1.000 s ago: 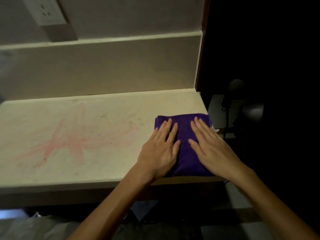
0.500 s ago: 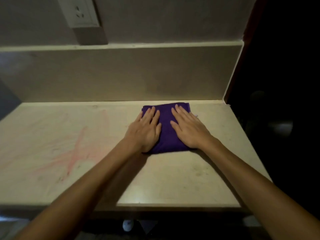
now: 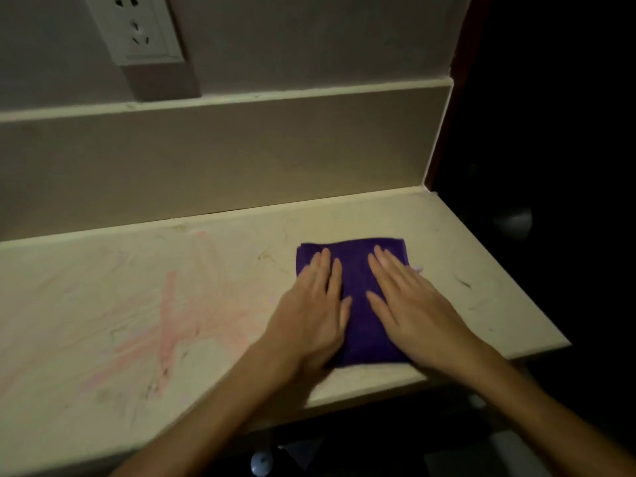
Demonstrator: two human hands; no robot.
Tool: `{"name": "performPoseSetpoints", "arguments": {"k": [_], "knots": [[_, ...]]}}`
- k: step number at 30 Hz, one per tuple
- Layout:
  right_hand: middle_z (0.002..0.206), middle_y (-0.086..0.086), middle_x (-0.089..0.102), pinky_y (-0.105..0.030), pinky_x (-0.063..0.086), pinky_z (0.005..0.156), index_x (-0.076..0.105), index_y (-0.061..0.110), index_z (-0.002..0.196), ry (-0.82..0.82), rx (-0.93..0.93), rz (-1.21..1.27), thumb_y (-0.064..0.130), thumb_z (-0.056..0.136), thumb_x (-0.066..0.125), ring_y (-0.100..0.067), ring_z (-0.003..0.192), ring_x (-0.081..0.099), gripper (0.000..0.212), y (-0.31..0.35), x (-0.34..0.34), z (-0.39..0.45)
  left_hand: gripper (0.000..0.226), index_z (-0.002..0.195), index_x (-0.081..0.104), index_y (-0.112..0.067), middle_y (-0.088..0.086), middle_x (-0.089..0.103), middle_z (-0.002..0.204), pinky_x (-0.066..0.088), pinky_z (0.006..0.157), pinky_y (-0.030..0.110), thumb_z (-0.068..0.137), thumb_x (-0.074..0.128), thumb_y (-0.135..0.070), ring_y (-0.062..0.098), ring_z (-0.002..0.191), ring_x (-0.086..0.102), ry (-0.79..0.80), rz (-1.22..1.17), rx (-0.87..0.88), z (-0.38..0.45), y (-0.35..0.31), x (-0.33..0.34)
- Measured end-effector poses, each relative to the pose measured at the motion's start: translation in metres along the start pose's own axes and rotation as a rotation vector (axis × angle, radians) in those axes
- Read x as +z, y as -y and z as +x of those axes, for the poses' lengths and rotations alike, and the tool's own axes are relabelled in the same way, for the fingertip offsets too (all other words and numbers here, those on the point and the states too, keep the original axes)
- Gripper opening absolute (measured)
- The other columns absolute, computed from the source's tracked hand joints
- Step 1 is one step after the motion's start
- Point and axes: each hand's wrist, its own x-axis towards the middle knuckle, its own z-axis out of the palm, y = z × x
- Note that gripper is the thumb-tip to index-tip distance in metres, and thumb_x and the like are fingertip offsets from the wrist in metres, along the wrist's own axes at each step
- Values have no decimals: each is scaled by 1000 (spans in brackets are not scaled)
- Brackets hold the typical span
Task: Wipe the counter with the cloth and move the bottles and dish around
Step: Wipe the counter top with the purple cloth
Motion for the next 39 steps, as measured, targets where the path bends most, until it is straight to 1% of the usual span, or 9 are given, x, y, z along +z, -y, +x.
{"name": "performPoseSetpoints", "arguments": {"k": [2,6,11,16,21,25,29,33,39], "knots": [[167,18,-18,-30,4,128,-11,33,161,43,17,9,60,99,2,2,154,-11,69,-6,-6,-34,80,164,0,-4,21,-8,170,-1,130,43,99,-7,-50,32,160,-4,26,-28,36,-15,-24,2],[165,18,-19,-32,6,129,-13,33,160,47,38,-11,67,90,-10,2,153,-12,78,-33,-9,-20,69,164,-10,-14,11,-20,169,-5,130,41,108,5,-51,24,158,-16,8,-130,38,17,-38,14],[172,5,4,-33,7,128,6,21,164,-34,71,-89,67,94,-2,-8,157,3,84,-110,-15,91,66,166,5,-12,15,-1,173,3,131,41,110,15,-47,28,161,0,-34,-122,4,142,-37,18],[172,4,2,-37,8,128,5,21,164,4,98,-182,58,104,9,-10,158,4,70,-149,-23,157,66,165,8,-7,21,2,172,3,130,42,111,17,-43,33,160,3,-7,-123,-33,220,-39,18],[172,-2,3,-37,8,129,4,17,164,9,52,-181,61,98,-1,-14,158,4,79,-136,-28,116,65,165,9,-8,21,3,172,3,130,41,111,19,-42,33,160,4,-4,-123,-67,190,-51,14],[171,3,-7,-37,8,129,-3,23,163,29,-24,-162,65,94,-10,-9,157,-4,81,-112,-19,21,65,165,11,-7,22,5,171,6,130,45,110,15,-41,34,160,4,-38,-125,-46,82,-84,17],[164,13,-21,-25,-3,123,-11,28,158,99,-107,-62,71,87,-17,-1,154,-11,82,-61,-9,-39,69,164,10,-5,23,2,170,8,129,48,105,7,-40,34,160,1,-69,-126,-78,-12,-84,22],[162,18,-31,-19,-11,121,-19,31,157,119,-145,-43,70,86,-13,6,150,-23,81,-23,-5,-11,67,162,23,-5,21,14,169,19,127,50,106,17,-39,32,159,15,-165,-102,-154,-31,-49,26],[172,5,3,-30,4,122,5,23,164,28,-169,-53,57,105,17,-10,157,5,70,20,12,123,86,163,22,-5,23,14,170,12,130,43,95,-3,-51,34,159,16,-122,-33,-192,52,75,11]]}}
